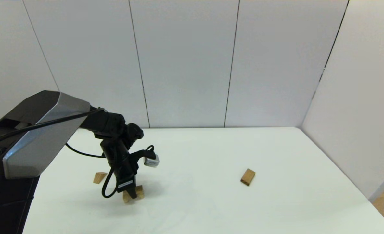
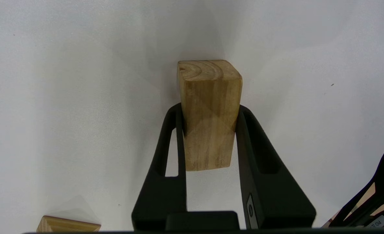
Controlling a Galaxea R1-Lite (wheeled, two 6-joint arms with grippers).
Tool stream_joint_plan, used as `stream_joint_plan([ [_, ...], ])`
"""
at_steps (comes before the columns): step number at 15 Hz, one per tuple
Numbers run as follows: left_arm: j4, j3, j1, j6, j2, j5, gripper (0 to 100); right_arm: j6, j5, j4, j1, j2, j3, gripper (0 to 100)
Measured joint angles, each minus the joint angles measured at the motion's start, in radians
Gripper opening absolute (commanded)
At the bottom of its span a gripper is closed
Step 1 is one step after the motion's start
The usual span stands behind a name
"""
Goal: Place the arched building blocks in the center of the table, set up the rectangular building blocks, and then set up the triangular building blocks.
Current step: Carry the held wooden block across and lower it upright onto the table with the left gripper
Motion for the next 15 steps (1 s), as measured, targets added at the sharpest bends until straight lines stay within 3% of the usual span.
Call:
stream_joint_plan([
  [7, -0.003, -0.147, -0.037, 0.004, -0.011, 0.010, 0, 0.000, 0.000, 0.000, 0.000, 0.000, 0.000, 100],
  [15, 0.036, -0.382, -0.206, 0.013, 0.057, 0.025, 0, 0.000, 0.001, 0.000, 0.000, 0.000, 0.000, 100],
])
